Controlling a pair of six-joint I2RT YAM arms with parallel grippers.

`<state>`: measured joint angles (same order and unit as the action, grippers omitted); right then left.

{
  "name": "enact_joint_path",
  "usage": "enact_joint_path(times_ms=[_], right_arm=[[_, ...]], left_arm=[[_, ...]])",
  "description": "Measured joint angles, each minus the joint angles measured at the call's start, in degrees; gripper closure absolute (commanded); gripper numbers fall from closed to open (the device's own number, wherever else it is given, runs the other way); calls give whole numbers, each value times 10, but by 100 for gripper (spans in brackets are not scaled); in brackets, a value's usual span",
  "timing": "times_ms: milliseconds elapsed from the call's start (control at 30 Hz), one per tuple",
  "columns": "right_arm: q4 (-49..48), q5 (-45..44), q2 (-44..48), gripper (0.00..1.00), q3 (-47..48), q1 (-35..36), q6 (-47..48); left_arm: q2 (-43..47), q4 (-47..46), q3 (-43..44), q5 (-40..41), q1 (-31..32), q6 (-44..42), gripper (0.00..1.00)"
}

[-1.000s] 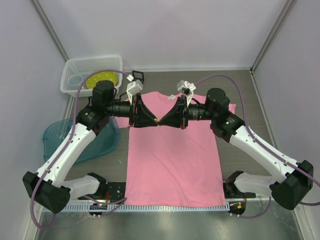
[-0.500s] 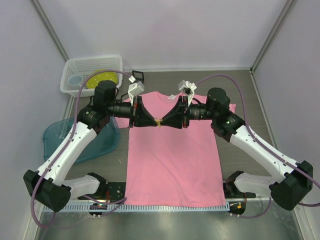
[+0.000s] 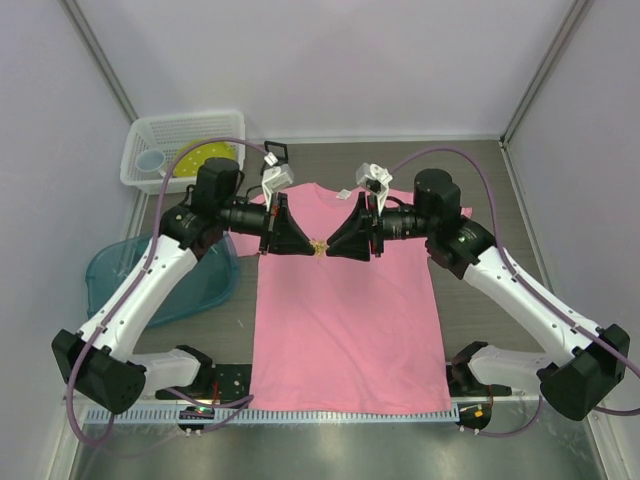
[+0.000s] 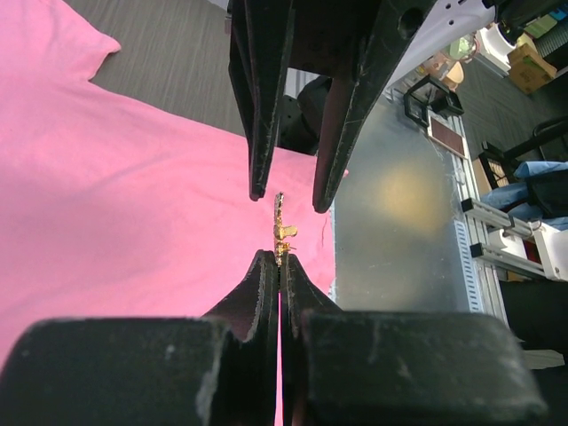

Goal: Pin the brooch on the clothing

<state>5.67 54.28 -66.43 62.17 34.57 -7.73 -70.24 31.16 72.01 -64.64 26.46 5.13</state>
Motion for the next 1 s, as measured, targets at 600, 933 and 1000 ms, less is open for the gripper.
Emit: enact_joint_path(times_ms=[600, 933, 1000], right_arm=[[47, 7, -22, 92, 24, 14, 45], [33, 8, -26, 99, 25, 18, 9], [14, 4, -26, 99, 23, 19, -8]], left_arm=[[-7, 31, 11, -10, 9, -25, 100], [-9, 38, 17, -2, 13, -29, 78], [-2, 15, 7, 3, 13, -17, 78]])
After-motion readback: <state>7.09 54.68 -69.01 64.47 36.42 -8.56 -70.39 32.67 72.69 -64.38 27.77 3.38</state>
